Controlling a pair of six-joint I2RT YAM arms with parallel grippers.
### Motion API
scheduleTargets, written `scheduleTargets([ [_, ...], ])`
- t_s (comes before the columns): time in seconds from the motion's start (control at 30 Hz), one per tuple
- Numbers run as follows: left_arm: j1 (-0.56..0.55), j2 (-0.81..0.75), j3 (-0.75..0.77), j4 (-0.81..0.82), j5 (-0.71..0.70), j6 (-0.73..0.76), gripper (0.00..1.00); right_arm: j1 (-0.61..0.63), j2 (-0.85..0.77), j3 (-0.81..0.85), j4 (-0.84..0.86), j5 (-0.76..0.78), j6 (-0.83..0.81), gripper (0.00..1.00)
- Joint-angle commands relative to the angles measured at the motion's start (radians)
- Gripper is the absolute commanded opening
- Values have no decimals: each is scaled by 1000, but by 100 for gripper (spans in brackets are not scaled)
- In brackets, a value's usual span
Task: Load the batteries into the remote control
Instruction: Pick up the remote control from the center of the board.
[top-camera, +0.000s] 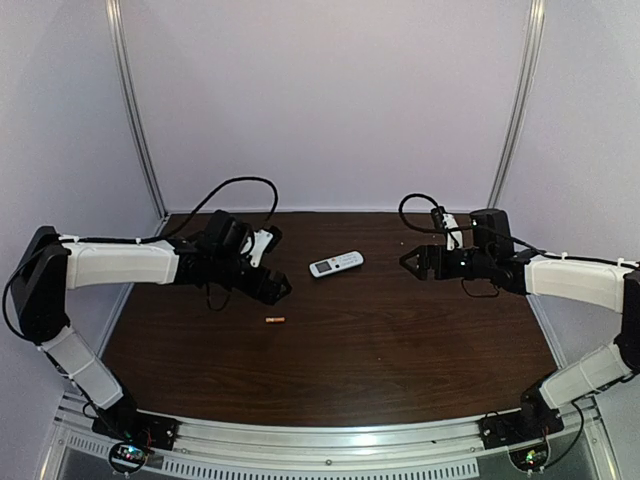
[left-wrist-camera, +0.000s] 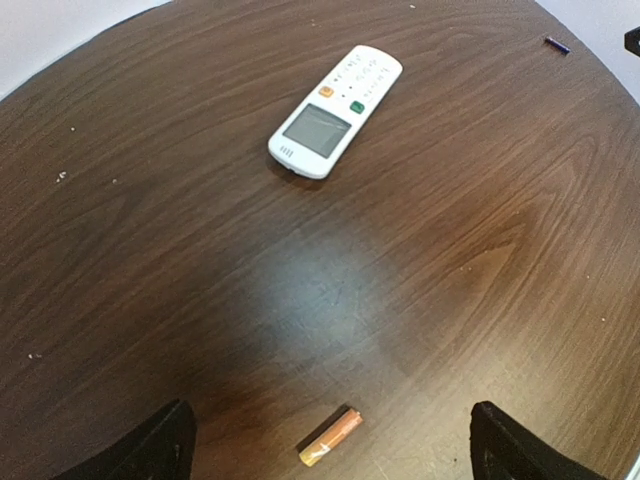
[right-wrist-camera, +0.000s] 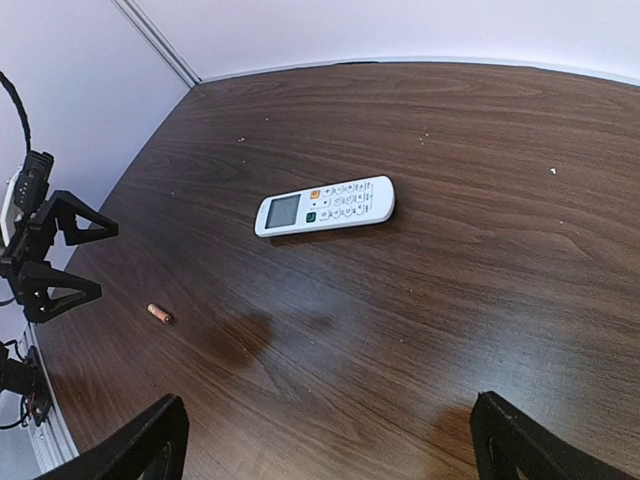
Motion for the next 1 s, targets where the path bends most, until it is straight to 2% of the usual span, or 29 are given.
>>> scheduleTargets([
  [0.0, -6, 60, 86, 44, -44, 72, 97, 9, 6, -10, -4, 17, -10, 100],
  [0.13, -7, 147, 198, 30, -34, 164, 97, 9, 4, -10, -1, 15, -4, 100],
  [0.27, -6, 252, 328, 2, 55, 232, 97, 6, -6, -10, -14, 22, -3, 100],
  [0.43, -5, 399, 482, -54, 85, 375, 97, 1, -23, -18, -27, 19, -3, 100],
  [0.63, 29, 545, 648, -100, 161, 426, 97, -4, -42, -30, -41, 8, -12, 100],
  [0.97, 40, 746, 864, -179, 188, 492, 96, -13, -68, -30, -78, 8, -22, 100],
])
